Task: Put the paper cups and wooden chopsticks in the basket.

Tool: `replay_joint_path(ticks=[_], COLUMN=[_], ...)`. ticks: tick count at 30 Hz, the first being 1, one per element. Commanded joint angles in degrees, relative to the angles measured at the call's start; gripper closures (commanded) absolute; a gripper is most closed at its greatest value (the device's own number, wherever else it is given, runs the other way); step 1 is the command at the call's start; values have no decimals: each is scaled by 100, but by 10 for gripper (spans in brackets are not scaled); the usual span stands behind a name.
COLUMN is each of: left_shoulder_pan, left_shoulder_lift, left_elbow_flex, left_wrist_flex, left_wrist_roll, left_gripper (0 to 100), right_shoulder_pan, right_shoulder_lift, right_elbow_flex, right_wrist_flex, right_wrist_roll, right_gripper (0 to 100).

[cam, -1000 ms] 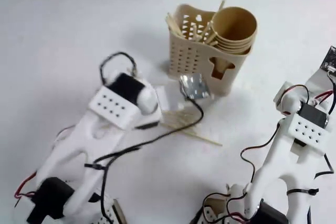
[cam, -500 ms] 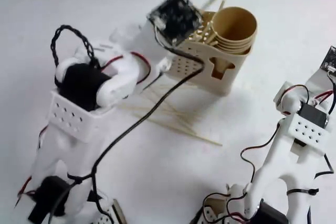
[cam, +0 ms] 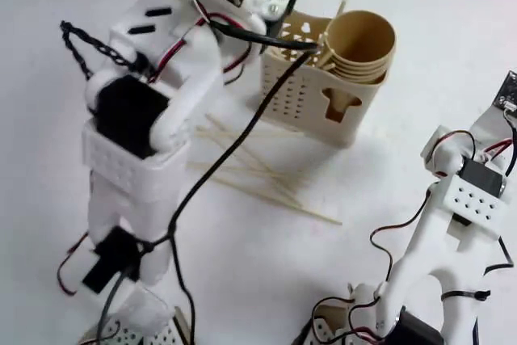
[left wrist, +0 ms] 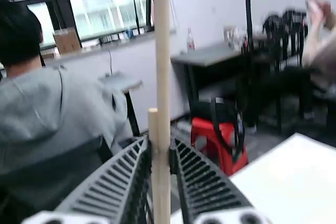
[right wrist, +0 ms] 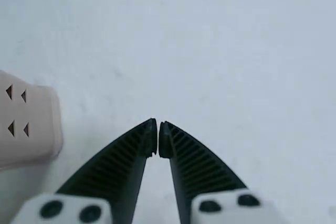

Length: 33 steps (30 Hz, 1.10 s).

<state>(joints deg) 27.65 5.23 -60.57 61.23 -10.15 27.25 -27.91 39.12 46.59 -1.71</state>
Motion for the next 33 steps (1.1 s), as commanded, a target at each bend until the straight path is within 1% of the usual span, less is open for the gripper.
replay_joint_path(ticks=[1, 4, 10, 17, 21, 22, 28, 33], left_shoulder_pan=[75, 75, 22, -180, -189, -189, -286, -523], left_shoulder_lift=[488, 840, 1534, 2229, 2369, 2343, 1824, 1103], left_elbow_flex=[-501, -484, -484, -484, -536, -536, -536, -536], left_wrist_flex=[-958, -1301, -1266, -571, 0, 114, 721, 1582], left_wrist_roll=[316, 360, 360, 360, 360, 360, 325, 308], left_gripper=[979, 979, 978, 963, 843, 825, 823, 823], right_shoulder_pan=[31, 31, 31, 31, 31, 31, 31, 31], right_shoulder_lift=[-233, -233, -233, -233, -233, -233, -233, -233], right_elbow_flex=[-255, -255, -255, -255, -255, -255, -255, -255], right_wrist_flex=[-57, -57, -66, -66, -66, -66, -57, -48], right_wrist_roll=[-18, -9, -9, -9, -9, -9, -9, -9], right_gripper=[978, 978, 978, 978, 978, 978, 978, 978])
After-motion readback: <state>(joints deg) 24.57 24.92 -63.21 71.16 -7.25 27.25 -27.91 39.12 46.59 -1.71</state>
